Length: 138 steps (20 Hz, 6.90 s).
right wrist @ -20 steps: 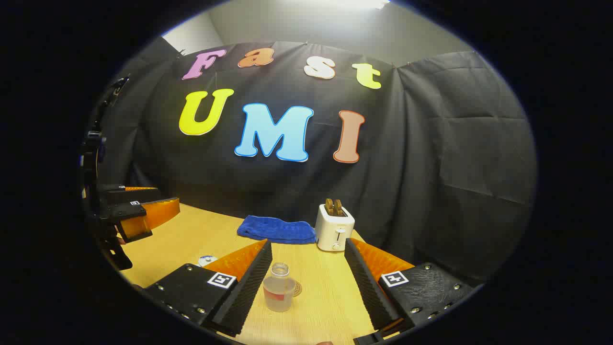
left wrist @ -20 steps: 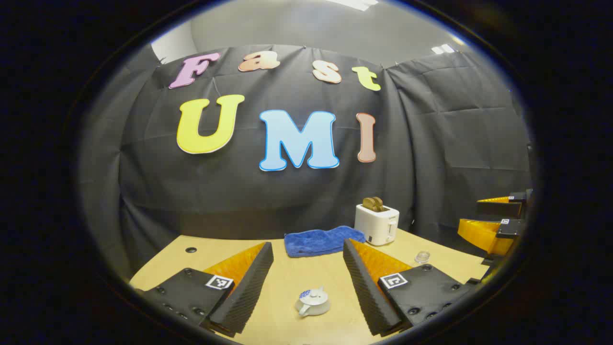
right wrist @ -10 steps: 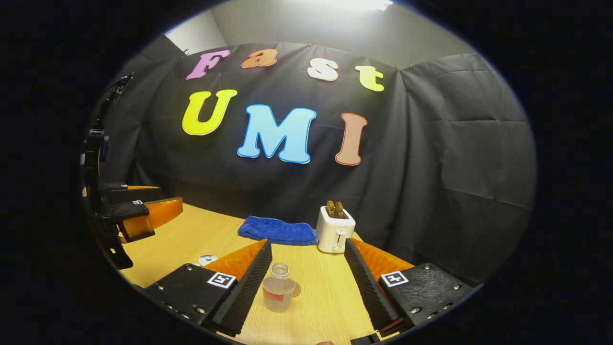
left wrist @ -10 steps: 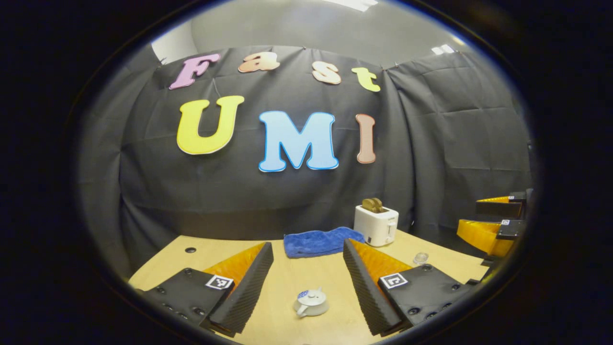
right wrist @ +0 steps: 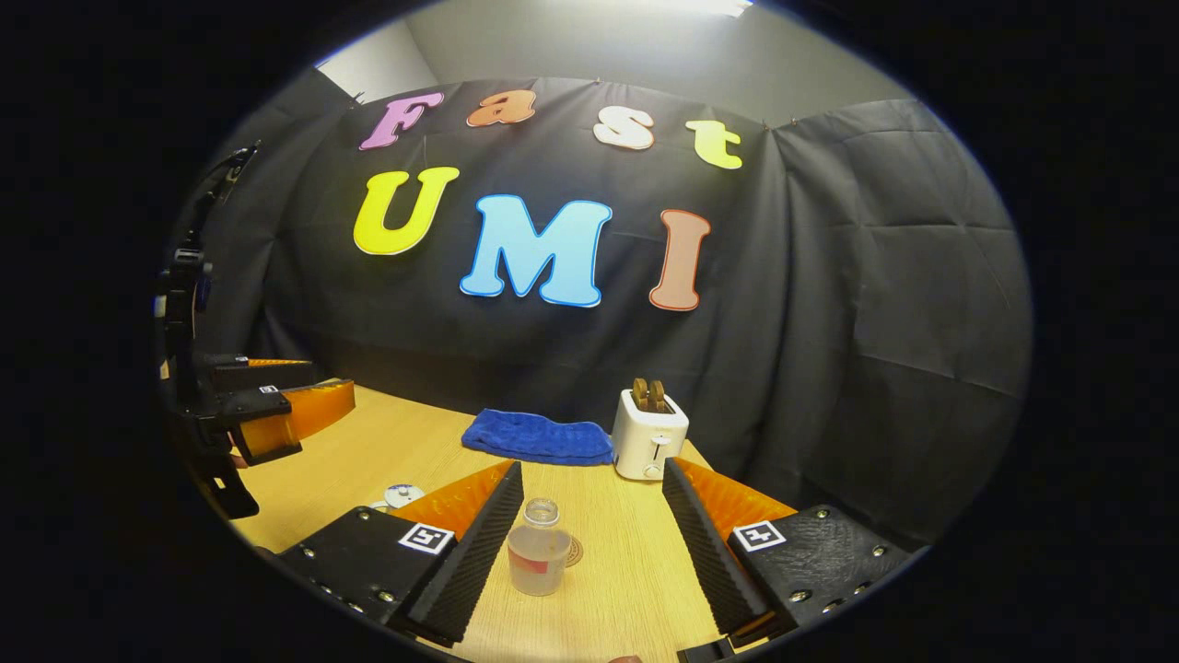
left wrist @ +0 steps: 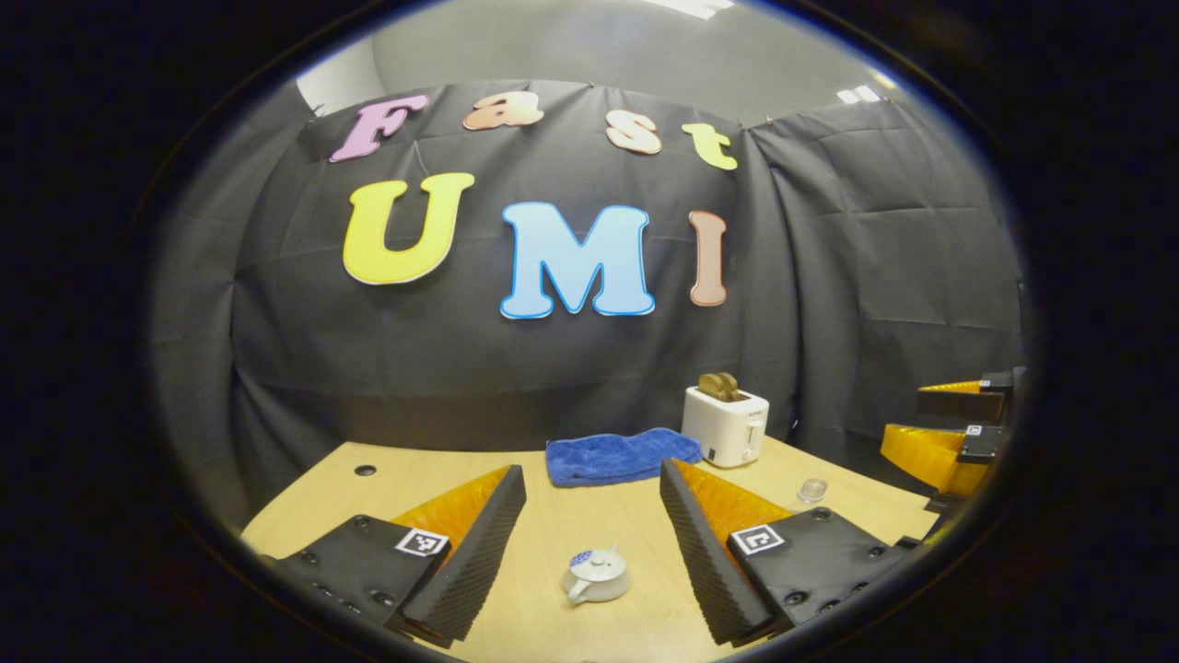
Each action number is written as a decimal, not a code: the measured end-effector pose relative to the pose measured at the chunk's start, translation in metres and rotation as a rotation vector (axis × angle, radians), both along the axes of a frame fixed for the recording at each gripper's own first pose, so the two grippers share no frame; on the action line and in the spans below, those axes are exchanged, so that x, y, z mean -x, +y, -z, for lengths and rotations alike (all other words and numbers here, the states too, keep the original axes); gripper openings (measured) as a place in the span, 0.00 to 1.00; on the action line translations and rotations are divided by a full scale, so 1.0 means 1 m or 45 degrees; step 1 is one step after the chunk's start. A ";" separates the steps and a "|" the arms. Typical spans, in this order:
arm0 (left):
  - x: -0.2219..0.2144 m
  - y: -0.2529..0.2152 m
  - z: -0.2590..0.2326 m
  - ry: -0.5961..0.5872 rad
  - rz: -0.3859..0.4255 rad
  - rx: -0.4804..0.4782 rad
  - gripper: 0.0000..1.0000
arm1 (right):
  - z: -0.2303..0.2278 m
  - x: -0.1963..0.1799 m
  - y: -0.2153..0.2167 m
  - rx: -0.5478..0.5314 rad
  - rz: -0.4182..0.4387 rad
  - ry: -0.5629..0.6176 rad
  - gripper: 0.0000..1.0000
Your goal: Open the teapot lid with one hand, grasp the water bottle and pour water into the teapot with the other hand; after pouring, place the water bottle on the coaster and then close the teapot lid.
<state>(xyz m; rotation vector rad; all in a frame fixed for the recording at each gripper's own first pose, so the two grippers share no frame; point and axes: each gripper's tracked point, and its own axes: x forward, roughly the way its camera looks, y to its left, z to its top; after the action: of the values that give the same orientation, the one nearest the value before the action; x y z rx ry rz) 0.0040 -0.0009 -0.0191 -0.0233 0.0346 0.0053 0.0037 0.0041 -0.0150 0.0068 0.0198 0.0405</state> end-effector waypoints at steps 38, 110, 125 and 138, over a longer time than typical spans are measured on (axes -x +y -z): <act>-0.104 -0.023 0.184 0.183 0.170 -0.103 0.90 | 0.177 -0.071 0.061 -0.073 -0.153 0.336 0.95; -0.061 0.079 0.130 0.110 0.081 -0.026 0.12 | 0.164 -0.124 0.097 1.146 -0.294 0.545 0.73; -0.064 0.112 0.138 0.093 0.206 0.053 0.11 | 0.142 -0.151 0.100 1.749 -0.176 0.577 0.73; -0.068 0.130 0.144 0.089 0.204 0.102 0.10 | 0.110 -0.169 0.111 2.169 -0.181 0.445 0.73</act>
<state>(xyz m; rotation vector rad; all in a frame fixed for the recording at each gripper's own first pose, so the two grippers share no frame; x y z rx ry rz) 0.0724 0.1291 -0.1634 -0.1002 0.1062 -0.1552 0.1723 0.1148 -0.1247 -1.6930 0.3989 0.1534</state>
